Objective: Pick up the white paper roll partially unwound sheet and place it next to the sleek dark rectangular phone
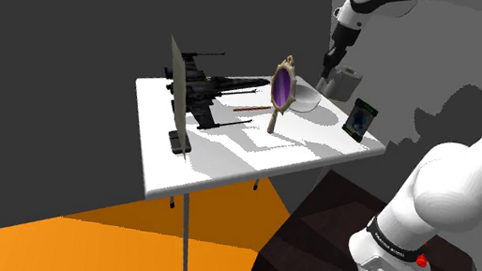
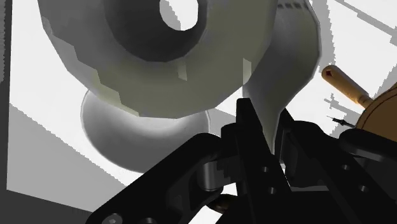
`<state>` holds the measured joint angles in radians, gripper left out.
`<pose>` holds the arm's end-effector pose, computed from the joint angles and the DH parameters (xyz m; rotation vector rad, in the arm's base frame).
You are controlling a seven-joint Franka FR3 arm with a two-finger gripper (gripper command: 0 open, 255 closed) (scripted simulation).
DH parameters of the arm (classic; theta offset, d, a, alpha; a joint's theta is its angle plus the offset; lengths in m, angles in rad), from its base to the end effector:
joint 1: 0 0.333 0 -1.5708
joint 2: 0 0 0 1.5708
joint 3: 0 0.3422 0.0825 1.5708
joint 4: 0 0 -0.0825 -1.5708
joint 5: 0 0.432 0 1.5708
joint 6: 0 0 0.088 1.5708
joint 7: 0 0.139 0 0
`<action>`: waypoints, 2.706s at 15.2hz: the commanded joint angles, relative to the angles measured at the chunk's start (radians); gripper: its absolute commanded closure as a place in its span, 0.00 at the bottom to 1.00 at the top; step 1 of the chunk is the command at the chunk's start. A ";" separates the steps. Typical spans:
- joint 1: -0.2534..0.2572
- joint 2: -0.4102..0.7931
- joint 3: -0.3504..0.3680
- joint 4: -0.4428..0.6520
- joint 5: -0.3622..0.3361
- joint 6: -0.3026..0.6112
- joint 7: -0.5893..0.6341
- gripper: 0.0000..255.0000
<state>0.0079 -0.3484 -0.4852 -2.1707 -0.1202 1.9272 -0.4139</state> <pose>0.4404 -0.2580 0.5038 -3.1267 0.0088 -0.1296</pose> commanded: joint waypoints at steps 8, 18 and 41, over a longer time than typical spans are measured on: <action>0.069 -0.039 0.160 -0.052 0.023 0.003 0.219 1.00; 0.165 0.019 0.325 -0.015 0.076 0.016 0.454 1.00; 0.382 0.488 0.601 0.515 0.072 -0.055 0.936 1.00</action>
<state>0.3818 0.1179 0.1099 -1.6915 -0.0438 1.8865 0.5067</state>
